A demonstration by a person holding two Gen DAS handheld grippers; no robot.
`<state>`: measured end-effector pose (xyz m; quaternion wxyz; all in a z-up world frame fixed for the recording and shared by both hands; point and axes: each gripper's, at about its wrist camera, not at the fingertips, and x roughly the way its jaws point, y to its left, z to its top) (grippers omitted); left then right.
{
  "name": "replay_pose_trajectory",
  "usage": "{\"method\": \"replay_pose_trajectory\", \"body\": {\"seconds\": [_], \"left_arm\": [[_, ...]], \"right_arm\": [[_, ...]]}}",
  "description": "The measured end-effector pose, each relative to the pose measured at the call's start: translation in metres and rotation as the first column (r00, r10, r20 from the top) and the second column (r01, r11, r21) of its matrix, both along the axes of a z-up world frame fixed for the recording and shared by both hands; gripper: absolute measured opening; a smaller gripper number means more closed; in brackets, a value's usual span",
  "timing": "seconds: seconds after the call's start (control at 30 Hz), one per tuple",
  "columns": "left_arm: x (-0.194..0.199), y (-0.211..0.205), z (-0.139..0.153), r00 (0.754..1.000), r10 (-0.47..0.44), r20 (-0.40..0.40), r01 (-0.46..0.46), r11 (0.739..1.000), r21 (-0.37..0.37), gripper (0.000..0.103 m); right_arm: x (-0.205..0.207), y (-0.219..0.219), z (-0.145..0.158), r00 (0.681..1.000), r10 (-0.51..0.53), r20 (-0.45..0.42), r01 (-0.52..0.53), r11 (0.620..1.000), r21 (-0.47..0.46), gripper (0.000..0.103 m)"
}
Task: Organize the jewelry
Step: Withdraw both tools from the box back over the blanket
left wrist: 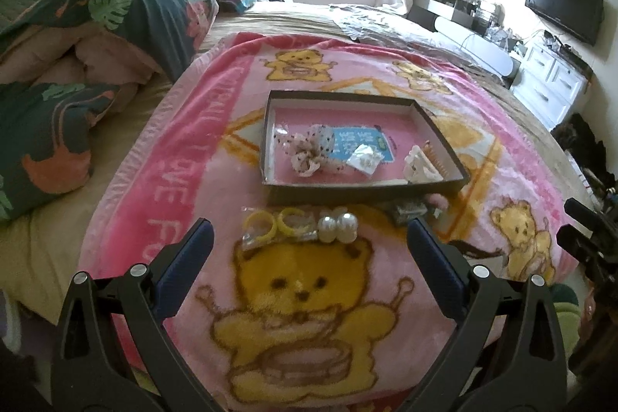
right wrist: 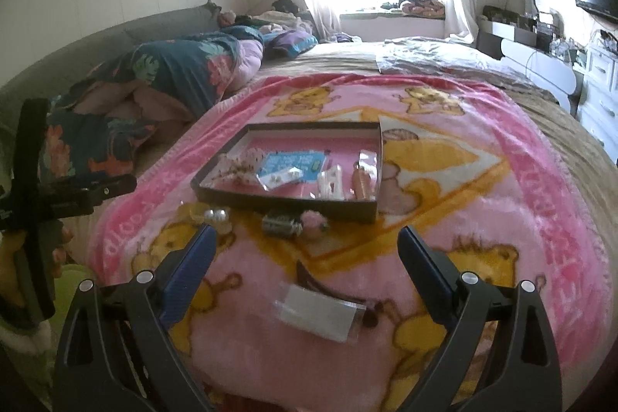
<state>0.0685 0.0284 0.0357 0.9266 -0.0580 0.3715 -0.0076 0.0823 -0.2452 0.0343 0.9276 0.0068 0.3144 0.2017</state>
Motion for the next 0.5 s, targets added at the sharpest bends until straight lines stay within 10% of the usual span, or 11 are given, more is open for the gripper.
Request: {"method": "replay_pose_trajectory", "body": {"seconds": [0.5], "left_arm": [[-0.017,-0.013,-0.037,0.995,-0.056,-0.083,0.059,0.998,0.026,0.094]], "right_arm": [[-0.018,0.006,-0.035,0.997,-0.009,-0.071,0.005,0.998,-0.061,0.094]]}}
